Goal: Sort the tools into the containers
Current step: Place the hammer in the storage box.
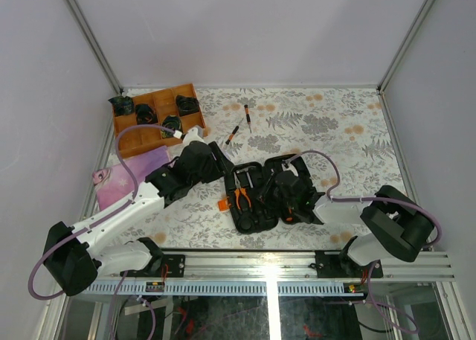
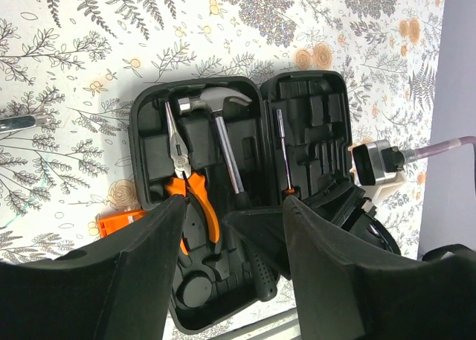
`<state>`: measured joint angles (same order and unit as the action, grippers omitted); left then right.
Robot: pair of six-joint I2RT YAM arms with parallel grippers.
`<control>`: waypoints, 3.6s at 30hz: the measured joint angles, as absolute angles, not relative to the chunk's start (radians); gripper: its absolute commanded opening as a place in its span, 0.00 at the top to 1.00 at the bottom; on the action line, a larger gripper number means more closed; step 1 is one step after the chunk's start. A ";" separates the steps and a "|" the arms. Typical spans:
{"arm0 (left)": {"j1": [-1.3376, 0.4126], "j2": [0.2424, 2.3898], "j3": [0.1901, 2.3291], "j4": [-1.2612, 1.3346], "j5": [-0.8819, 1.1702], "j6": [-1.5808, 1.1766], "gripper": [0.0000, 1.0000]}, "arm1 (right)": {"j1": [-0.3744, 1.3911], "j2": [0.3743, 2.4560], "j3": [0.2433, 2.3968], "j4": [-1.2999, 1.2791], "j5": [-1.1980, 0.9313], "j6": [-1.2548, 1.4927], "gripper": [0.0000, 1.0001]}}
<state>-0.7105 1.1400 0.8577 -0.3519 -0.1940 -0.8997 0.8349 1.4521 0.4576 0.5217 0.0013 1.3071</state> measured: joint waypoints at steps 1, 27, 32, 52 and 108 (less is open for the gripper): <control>-0.710 1.140 0.857 -0.353 -0.194 -0.900 0.45 | 0.834 1.456 0.458 0.516 0.001 1.304 0.60; -0.705 1.147 0.842 -0.352 -0.187 -0.896 0.45 | 0.827 1.367 0.657 0.147 -0.021 0.907 0.51; -0.705 1.157 0.839 -0.352 -0.182 -0.891 0.45 | 0.827 1.391 0.729 0.070 -0.038 0.807 0.55; -0.699 1.374 0.882 -0.328 -0.105 -0.801 0.56 | 0.826 1.398 0.749 -0.089 0.024 0.651 0.74; -0.699 1.920 1.295 -0.351 -0.165 -0.648 0.89 | 0.826 1.406 0.720 -0.050 0.017 0.699 0.75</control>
<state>-0.6994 1.9198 1.2945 -0.3508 -0.1654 -0.6479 0.8261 1.4063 0.7200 -0.0498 0.0170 0.6994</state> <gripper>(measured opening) 0.120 0.220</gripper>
